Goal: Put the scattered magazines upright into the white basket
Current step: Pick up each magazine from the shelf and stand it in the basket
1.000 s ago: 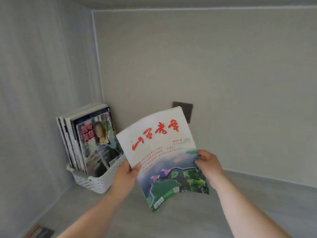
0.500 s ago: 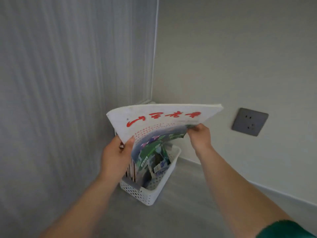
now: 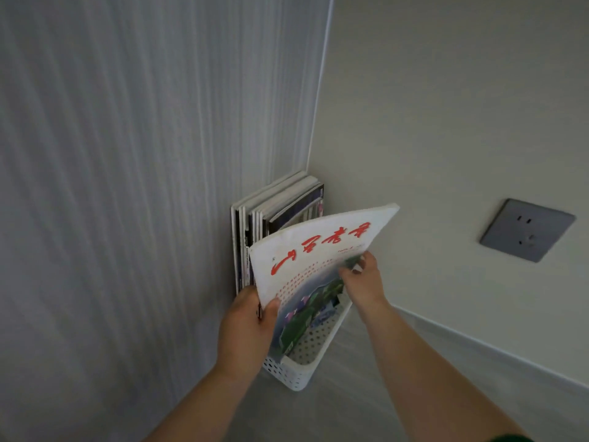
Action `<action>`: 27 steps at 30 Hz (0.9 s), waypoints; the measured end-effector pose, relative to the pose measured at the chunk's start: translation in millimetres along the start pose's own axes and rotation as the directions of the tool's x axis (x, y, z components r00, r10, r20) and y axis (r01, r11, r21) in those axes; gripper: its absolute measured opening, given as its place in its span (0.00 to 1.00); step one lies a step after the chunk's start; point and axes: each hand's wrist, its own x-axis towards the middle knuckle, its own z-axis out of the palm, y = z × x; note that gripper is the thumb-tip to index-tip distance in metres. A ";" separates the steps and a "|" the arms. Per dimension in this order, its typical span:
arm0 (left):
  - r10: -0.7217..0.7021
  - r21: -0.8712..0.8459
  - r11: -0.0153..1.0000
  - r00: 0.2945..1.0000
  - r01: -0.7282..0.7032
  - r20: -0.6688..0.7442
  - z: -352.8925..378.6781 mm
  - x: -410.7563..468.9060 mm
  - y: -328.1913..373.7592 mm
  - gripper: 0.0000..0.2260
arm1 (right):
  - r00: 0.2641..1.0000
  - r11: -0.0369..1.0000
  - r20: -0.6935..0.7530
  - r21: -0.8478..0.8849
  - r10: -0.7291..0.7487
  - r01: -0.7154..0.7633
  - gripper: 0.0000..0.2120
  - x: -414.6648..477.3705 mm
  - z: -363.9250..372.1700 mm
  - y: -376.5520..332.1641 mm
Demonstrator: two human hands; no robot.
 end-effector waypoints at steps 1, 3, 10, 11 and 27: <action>0.001 0.017 1.000 1.000 -0.001 -0.010 2.2 0.8 -0.4 0.12 | 1.000 0.999 0.022 0.043 -0.011 0.010 0.25 -2.1 4.5 0.0; 0.010 0.043 0.999 0.999 -0.008 -0.031 6.2 2.5 -0.2 0.11 | 0.999 0.996 0.050 0.085 -0.012 0.008 0.31 -5.5 11.0 0.4; 0.025 0.072 0.997 0.972 -0.009 -0.233 -0.5 10.7 -0.1 0.29 | 0.983 0.996 0.162 -0.033 -0.082 0.088 0.39 -14.0 26.8 3.4; 0.036 0.066 0.998 0.973 -0.022 -0.227 -1.3 10.3 0.1 0.32 | 0.977 0.994 0.189 -0.037 -0.099 0.107 0.38 -16.1 29.6 2.9; -0.058 -0.209 0.977 0.988 0.027 -0.141 10.1 21.1 6.3 0.35 | 0.881 0.994 0.472 0.104 -0.027 -0.025 0.27 -28.6 39.2 5.5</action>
